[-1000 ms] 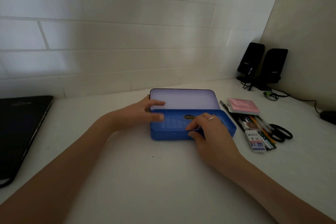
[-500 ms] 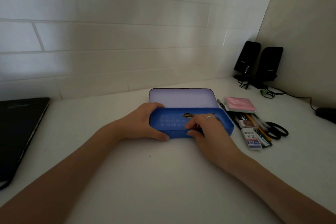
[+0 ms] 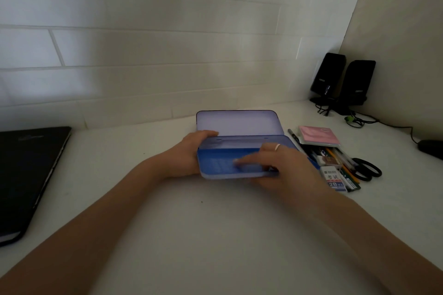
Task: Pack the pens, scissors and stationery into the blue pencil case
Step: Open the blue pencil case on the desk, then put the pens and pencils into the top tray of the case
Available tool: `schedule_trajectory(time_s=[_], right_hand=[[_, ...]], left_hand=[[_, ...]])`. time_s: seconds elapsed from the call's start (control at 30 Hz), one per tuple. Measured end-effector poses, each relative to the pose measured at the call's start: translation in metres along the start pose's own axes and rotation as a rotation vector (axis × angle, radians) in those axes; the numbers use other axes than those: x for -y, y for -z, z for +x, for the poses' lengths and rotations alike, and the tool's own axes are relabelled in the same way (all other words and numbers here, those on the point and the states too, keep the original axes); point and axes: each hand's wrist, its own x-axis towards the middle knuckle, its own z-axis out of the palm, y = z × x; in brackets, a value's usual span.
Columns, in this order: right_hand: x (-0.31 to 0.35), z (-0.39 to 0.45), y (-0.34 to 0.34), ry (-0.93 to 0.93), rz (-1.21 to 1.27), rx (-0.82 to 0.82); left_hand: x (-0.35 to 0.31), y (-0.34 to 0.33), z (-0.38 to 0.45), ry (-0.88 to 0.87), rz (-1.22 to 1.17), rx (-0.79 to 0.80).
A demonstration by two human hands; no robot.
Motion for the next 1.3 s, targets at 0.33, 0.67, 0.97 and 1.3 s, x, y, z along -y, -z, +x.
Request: schedule_trajectory(time_s=[0.33,0.67,0.97,1.3], right_hand=[[0.01,-0.01,0.004,0.185,-0.176,0.258],[0.003,-0.012,-0.001,0.104,-0.205,0.375],[-0.053,-0.009,0.046,-0.428,-0.097,-0.12],[-0.109,-0.022,0.072,-0.828,-0.124,0.073]], left_hand=[[0.014,0.007,0.004,-0.047,-0.042,0.101],[0.008,0.008,0.002,-0.032,0.131,0.067],[-0.04,-0.002,-0.016,-0.236,0.201,0.035],[-0.058,-0.044,-0.022,-0.348,0.429,0.289]])
